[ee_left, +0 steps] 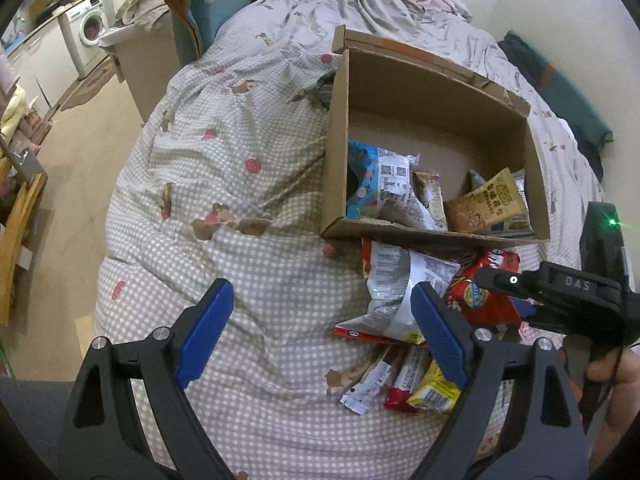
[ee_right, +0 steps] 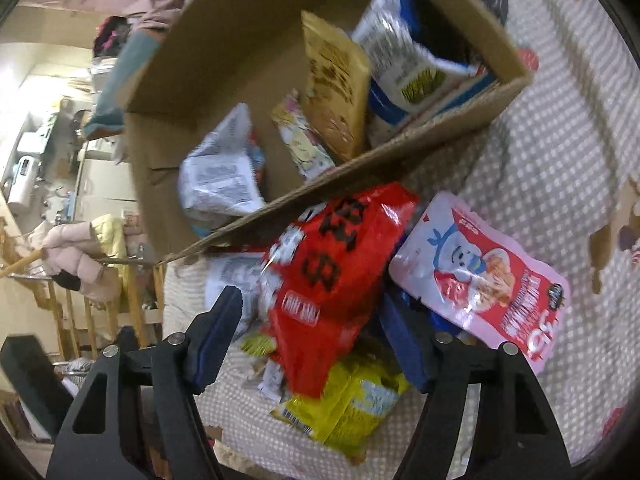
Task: Organize snacks
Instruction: 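Grasp the white chip bag with the left gripper while the right grasps the red bag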
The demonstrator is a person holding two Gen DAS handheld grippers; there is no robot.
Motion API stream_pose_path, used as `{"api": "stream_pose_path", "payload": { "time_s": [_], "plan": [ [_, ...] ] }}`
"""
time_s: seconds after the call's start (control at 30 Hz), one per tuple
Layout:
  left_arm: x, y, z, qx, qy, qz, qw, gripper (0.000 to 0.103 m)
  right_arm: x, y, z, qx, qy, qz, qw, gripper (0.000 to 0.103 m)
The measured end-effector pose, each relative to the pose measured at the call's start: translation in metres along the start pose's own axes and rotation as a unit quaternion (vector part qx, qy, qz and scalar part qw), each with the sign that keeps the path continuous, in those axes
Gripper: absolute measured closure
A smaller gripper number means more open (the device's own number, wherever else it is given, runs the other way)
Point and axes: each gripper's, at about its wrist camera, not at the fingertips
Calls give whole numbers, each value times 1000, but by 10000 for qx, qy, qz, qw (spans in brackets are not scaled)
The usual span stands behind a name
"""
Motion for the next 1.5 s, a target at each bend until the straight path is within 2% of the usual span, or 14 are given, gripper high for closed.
{"api": "stream_pose_path", "payload": {
  "time_s": [0.17, 0.23, 0.33, 0.47, 0.67, 0.83, 1.1, 1.13, 1.23, 1.27, 1.37, 1.5],
  "plan": [
    [0, 7, -4, 63, -147, -99, 9998, 15, 4, -3, 1, 0, -106, -6, 9999, 59],
    [-1, 11, -5, 61, -164, -142, 9997, 15, 9, -12, 2, -14, -169, 59, 9998, 67],
    [0, 16, -6, 80, -198, -239, 9995, 15, 20, -32, 9, -89, -204, 144, 9996, 69],
    [3, 30, 0, 298, -162, -522, 9981, 15, 30, -58, 16, -246, -270, 354, 9987, 70],
    [4, 55, 32, 599, 272, -888, 9939, 15, 40, -82, 30, -404, -157, 643, 9970, 70],
    [-1, 74, 63, 499, 788, -936, 9912, 15, 40, -91, 34, -452, -168, 790, 9957, 70],
    [-6, 105, 76, 543, 813, -1012, 9901, 15, 39, -94, 39, -461, -99, 846, 9953, 70],
    [-7, 107, 78, 490, 812, -991, 9906, 17, 38, -94, 39, -460, -100, 849, 9953, 70],
    [-8, 111, 86, 354, 964, -973, 9899, 33, 38, -94, 40, -459, -81, 850, 9953, 70],
    [-8, 110, 87, 344, 976, -955, 9900, 41, 37, -94, 39, -461, -84, 849, 9953, 70],
    [-5, 107, 90, 435, 976, -974, 9895, 55, 37, -93, 37, -453, -120, 851, 9953, 70],
    [5, 90, 79, 403, 838, -983, 9908, 61, 36, -92, 32, -453, -177, 874, 9950, 70]
  ]
}}
Point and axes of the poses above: each gripper's, at about its wrist camera, not at the fingertips, and y roughly the way its jaws point, z to its right, x to its underside, and after that the axes turned 9 degrees about y, right-handed
